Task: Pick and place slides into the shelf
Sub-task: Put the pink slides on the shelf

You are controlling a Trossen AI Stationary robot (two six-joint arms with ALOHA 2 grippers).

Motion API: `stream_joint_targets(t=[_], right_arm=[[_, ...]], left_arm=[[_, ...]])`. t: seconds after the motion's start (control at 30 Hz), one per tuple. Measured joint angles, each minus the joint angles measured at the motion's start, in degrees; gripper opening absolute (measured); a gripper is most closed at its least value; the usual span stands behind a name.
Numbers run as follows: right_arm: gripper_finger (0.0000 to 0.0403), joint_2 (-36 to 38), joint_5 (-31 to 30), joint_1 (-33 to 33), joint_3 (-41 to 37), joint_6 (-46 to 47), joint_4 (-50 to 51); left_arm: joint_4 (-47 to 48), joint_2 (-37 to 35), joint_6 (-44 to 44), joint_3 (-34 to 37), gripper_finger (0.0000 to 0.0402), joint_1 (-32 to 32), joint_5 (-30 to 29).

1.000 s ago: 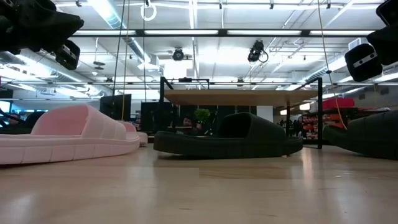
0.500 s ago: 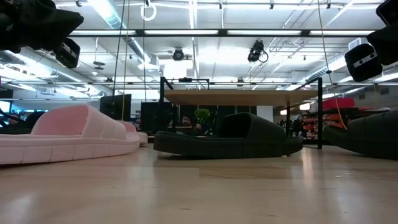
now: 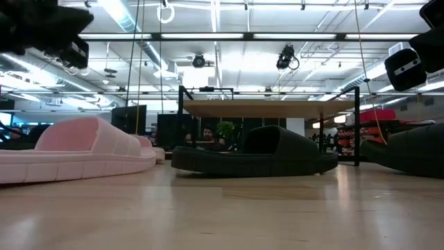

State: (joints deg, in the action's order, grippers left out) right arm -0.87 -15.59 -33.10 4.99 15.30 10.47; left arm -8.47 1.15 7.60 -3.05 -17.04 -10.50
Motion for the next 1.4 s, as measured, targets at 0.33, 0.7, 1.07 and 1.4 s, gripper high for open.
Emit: stream_joint_targets(t=[0.33,0.7,1.07,1.4], right_arm=[[0.0014,0.00,0.01,0.00,0.00,0.00,-0.01],[0.0014,0.01,0.00,0.01,0.00,0.01,0.00],[0.0014,0.00,-1.49,0.02,0.00,-14.68,0.17],[0.0014,-0.02,-1.44,0.02,0.00,-17.91,0.21]], left_arm=[[22.82,8.91,-3.91,-20.08,0.0058,0.00,-8.82],[44.70,37.00,1.91,-40.07,0.0102,0.00,-24.00],[44.93,51.31,5.46,-40.58,0.0111,-0.92,-21.16],[44.74,59.32,5.20,-40.58,0.0110,-7.00,-9.99]])
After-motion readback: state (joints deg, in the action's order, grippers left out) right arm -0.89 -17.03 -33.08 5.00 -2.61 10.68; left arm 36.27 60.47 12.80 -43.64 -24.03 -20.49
